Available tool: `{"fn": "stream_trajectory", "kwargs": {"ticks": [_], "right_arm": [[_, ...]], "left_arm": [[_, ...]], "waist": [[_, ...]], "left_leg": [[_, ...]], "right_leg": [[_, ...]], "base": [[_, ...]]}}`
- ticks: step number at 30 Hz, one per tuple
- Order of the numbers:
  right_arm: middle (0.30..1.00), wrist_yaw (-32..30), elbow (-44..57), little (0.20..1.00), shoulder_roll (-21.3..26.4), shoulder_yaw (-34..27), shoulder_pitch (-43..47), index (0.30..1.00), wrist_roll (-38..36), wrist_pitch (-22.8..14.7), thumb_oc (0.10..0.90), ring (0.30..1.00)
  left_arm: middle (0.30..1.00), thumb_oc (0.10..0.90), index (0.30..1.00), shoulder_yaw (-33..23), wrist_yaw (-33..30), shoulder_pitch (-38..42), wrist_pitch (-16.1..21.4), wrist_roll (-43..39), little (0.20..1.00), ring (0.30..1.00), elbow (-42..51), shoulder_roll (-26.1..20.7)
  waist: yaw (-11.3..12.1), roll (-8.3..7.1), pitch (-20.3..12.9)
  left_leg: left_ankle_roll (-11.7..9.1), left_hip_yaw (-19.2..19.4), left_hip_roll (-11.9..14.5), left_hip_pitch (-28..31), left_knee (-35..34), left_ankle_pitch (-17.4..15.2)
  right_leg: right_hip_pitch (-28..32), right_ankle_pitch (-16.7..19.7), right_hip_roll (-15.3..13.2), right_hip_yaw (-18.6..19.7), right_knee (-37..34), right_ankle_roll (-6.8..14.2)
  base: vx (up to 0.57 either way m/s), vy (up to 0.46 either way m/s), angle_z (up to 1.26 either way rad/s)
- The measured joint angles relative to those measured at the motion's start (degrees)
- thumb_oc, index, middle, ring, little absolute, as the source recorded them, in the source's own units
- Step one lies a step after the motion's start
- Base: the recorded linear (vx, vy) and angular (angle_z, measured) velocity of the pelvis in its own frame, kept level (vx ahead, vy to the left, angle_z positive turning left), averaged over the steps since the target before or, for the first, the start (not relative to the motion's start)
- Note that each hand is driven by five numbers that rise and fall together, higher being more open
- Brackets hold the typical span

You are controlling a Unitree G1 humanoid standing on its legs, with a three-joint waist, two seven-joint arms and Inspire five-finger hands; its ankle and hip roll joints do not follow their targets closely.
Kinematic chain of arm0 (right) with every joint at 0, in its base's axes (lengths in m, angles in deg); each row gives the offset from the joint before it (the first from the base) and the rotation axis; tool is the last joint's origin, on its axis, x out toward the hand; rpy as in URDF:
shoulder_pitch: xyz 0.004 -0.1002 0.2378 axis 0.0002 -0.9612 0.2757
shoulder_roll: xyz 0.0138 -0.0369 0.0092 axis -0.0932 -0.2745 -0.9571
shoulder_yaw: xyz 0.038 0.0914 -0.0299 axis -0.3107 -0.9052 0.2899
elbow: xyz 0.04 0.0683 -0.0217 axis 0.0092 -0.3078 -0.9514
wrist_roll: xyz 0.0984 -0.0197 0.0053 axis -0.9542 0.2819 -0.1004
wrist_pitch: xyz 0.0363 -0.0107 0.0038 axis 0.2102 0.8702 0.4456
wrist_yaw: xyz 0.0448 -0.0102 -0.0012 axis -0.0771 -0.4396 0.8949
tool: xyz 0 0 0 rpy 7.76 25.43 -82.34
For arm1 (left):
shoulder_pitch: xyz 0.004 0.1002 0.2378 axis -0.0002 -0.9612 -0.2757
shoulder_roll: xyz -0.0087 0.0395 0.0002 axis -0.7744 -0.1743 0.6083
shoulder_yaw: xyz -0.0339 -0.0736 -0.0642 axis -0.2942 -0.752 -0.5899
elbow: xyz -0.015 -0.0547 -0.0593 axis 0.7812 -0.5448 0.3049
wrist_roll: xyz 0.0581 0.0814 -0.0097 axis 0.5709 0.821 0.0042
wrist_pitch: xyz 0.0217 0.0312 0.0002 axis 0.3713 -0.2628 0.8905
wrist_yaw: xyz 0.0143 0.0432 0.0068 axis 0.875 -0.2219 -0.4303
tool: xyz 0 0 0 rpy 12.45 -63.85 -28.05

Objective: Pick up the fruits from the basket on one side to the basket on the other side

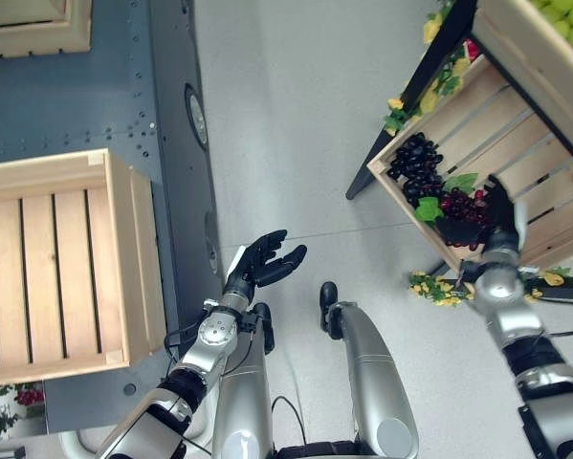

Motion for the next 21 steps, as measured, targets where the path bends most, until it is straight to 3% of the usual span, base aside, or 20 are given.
{"fn": "stream_trajectory", "kwargs": {"ticks": [2, 9, 15, 16, 19, 21], "right_arm": [[0.900, 1.01, 0.03, 0.900, -2.65, 0.31, -3.08, 0.900, -0.07, -2.37, 0.800, 0.900], [0.900, 6.12, 0.98, 0.900, -5.16, 2.04, -8.92, 0.900, -0.21, -8.82, 0.800, 0.900], [0.900, 6.78, -0.57, 0.900, -6.44, 2.13, -10.36, 0.900, -0.26, -9.56, 0.800, 0.900], [0.900, 6.85, -1.37, 0.900, -6.93, 2.25, -10.77, 0.900, -0.26, -9.56, 0.800, 0.900], [0.900, 8.09, -2.37, 0.900, -7.27, 4.25, -14.38, 0.900, -0.01, -9.56, 0.800, 0.900], [0.900, 9.18, -3.71, 0.900, -7.54, 5.78, -16.44, 0.900, 1.72, -9.56, 0.800, 0.900]], "left_arm": [[0.900, 0.800, 0.900, -0.31, 0.13, 0.15, -2.02, 0.02, 0.900, 0.900, -3.37, 1.48], [0.900, 0.800, 0.900, -1.18, 2.19, -1.78, -8.50, 1.24, 0.900, 0.900, -14.14, 3.57], [0.900, 0.800, 0.900, -5.64, 1.43, -3.56, -10.22, 3.58, 0.900, 0.900, -20.03, 3.58], [0.900, 0.800, 0.900, -5.73, 1.21, -3.98, -10.22, 4.18, 0.900, 0.900, -20.34, 3.56], [0.900, 0.800, 0.900, -5.41, 0.57, -8.34, -10.10, 8.95, 0.900, 0.900, -20.32, 3.62], [0.900, 0.800, 0.900, -4.37, 0.64, -11.62, -10.08, 13.62, 0.900, 0.900, -20.38, 3.92]], "waist": [[-0.73, -0.01, 0.00], [-2.78, -0.22, -0.11], [-2.67, -0.12, -0.42], [-2.68, -0.06, -0.97], [-2.37, 1.24, -6.81], [-2.03, 2.05, -9.78]], "left_leg": [[0.01, 0.64, 0.28, 3.37, -2.02, -0.06], [-0.03, 3.98, 0.66, 15.64, -10.79, 0.61], [-0.73, 5.03, 0.31, 24.35, -18.53, 2.48], [-0.85, 5.04, 0.16, 25.72, -20.00, 2.87], [-1.05, 5.23, -0.18, 28.39, -25.74, 4.46], [-1.31, 5.19, -0.64, 33.72, -32.47, 6.59]], "right_leg": [[3.31, 0.07, 0.13, 0.05, -1.94, 0.18], [14.40, 0.30, 0.16, 1.08, -8.87, 0.94], [21.77, 0.77, 0.03, 1.00, -13.90, 1.16], [23.12, 0.94, 0.05, 0.99, -14.96, 1.19], [25.28, 1.52, 0.23, 1.03, -19.12, 1.30], [29.61, 2.63, 0.59, 0.91, -23.90, 1.43]], "base": [[0.03, 0.022, -0.10], [0.05, 0.015, -0.08], [0.09, 0.016, 0.01], [0.10, -0.040, 0.05], [0.12, -0.036, 0.02], [0.16, -0.012, 0.01]]}}
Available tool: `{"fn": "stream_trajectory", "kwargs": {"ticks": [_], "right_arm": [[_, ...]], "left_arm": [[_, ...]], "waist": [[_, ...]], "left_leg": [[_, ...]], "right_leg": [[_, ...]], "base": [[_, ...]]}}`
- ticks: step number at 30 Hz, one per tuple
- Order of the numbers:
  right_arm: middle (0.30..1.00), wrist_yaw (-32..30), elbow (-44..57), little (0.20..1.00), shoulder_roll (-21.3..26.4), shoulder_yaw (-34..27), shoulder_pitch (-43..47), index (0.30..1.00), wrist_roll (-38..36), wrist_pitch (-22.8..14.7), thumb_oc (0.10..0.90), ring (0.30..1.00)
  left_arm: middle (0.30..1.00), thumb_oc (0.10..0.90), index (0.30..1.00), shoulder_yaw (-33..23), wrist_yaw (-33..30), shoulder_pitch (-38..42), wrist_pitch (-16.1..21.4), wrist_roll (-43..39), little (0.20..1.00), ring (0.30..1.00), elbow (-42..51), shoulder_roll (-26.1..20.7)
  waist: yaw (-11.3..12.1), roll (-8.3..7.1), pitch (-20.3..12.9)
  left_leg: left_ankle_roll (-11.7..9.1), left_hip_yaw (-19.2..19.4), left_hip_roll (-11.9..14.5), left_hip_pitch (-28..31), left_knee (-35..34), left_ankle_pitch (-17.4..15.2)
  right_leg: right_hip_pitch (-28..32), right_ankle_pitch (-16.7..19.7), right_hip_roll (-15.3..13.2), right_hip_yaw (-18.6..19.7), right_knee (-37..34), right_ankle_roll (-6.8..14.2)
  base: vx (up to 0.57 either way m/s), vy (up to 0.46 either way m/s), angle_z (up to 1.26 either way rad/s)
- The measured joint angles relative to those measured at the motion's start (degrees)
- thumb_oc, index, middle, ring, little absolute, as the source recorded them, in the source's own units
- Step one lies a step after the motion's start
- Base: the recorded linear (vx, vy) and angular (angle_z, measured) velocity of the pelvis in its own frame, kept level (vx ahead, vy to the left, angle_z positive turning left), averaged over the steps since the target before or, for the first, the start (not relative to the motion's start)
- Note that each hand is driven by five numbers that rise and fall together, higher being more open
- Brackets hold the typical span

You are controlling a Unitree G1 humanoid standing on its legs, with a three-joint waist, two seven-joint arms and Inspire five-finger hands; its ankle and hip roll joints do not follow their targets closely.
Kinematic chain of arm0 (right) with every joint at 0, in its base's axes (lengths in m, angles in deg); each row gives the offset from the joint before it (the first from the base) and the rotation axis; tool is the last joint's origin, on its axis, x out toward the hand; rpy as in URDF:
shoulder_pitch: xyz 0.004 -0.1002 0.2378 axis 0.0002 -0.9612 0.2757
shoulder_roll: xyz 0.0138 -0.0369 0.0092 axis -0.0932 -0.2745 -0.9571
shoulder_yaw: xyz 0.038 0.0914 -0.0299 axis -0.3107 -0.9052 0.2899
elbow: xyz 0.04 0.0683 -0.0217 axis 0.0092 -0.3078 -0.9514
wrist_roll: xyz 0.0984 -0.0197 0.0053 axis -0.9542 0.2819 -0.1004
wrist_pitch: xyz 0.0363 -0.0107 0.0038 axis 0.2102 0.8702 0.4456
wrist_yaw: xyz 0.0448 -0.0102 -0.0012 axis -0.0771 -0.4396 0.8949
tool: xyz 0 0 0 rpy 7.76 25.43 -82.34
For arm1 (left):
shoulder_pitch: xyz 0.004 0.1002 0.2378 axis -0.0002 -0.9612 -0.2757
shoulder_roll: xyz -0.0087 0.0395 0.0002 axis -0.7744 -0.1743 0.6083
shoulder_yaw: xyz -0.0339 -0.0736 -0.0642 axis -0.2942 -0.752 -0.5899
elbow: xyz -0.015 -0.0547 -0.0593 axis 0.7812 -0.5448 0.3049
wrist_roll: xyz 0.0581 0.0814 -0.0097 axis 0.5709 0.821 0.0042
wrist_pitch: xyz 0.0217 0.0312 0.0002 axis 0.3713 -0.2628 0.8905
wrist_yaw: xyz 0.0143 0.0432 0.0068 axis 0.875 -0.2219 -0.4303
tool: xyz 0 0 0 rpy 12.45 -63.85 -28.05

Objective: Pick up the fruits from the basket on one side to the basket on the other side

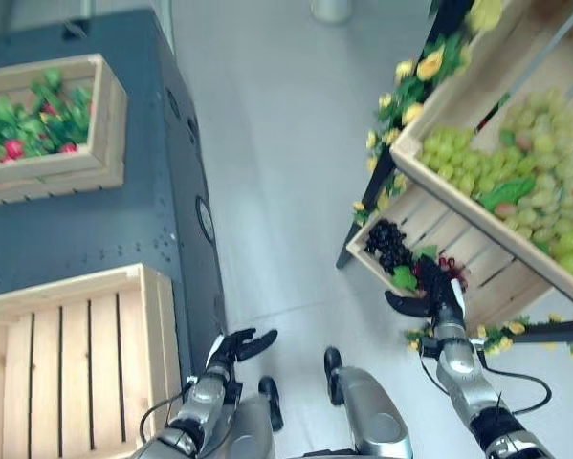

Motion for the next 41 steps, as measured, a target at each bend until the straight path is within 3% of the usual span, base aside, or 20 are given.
{"fn": "stream_trajectory", "kwargs": {"ticks": [2, 7, 17, 25, 28, 33, 41], "right_arm": [[0.900, 1.14, -2.18, 0.900, -0.55, 0.89, -2.02, 0.900, 2.82, -0.01, 0.800, 0.900], [0.900, 6.20, -7.69, 0.900, -2.47, 4.91, -4.51, 0.900, 7.26, -0.15, 0.800, 0.900], [0.900, 9.32, -16.77, 0.900, -6.27, 6.33, -7.54, 0.900, 9.55, -0.37, 0.800, 0.900], [0.900, 9.31, -25.88, 0.900, -6.61, 6.10, -7.43, 0.900, 9.49, -0.41, 0.800, 0.900], [0.900, 9.49, -29.13, 0.900, -6.74, 6.05, -7.43, 0.900, 12.07, 1.25, 0.800, 0.900], [0.900, 10.58, -29.96, 0.900, -7.06, 6.18, -7.43, 0.900, 15.34, 3.60, 0.800, 0.900], [0.900, 12.22, -30.18, 0.900, -7.59, 6.66, -6.79, 0.900, 16.56, 3.82, 0.800, 0.900]], "left_arm": [[0.900, 0.800, 0.900, 0.12, -0.06, -3.22, -0.01, 2.40, 0.900, 0.900, -0.15, 1.08], [0.900, 0.800, 0.900, -0.07, -1.14, -6.98, -0.02, 4.88, 0.900, 0.900, -2.34, 3.15], [0.900, 0.800, 0.900, -1.66, -0.57, -9.31, 0.37, 1.94, 0.900, 0.900, -2.23, 3.35], [0.900, 0.800, 0.900, -0.95, -1.49, -10.40, 2.54, 8.03, 0.900, 0.900, -2.21, 2.59], [0.900, 0.800, 0.900, -0.91, -2.30, -10.59, 2.50, 9.47, 0.900, 0.900, -2.55, 2.79], [0.900, 0.800, 0.900, -1.04, -4.18, -10.52, 2.45, 11.36, 0.900, 0.900, -3.49, 2.92], [0.900, 0.800, 0.900, 0.11, -2.38, -10.56, 4.09, 13.49, 0.900, 0.900, -3.49, 2.79]], "waist": [[0.38, 0.89, -4.60], [1.78, 1.57, -9.41], [4.94, 2.54, -13.41], [6.03, 2.80, -15.21], [6.15, 3.11, -16.36], [6.78, 2.87, -17.02], [7.20, 2.75, -18.58]], "left_leg": [[-0.09, 0.01, -0.22, 2.12, -4.74, 1.54], [0.20, -0.40, -0.61, 6.80, -11.71, 4.10], [1.12, -2.17, -1.58, 7.76, -17.98, 7.78], [1.13, -3.80, -1.64, 8.04, -18.46, 8.49], [1.06, -4.45, -1.56, 8.32, -18.58, 8.55], [0.78, -5.46, -1.34, 8.42, -18.47, 8.90], [0.71, -6.36, -1.34, 8.90, -18.48, 9.10]], "right_leg": [[1.65, 0.66, 0.32, -0.08, -3.30, 0.15], [5.11, 2.05, 0.87, -0.16, -8.47, 0.72], [9.54, 8.04, 0.28, -1.76, -20.37, 1.62], [10.75, 8.12, -0.13, -3.52, -20.60, 1.57], [11.29, 7.97, -0.18, -4.53, -20.61, 1.43], [11.92, 7.82, -0.01, -5.27, -20.65, 1.15], [12.75, 7.75, 0.03, -6.04, -20.62, 1.05]], "base": [[0.10, 0.000, -0.01], [0.08, -0.029, 0.01], [0.01, -0.036, 0.10], [0.02, -0.026, 0.11], [0.02, -0.025, 0.09], [0.01, -0.038, 0.12], [0.01, -0.006, 0.05]]}}
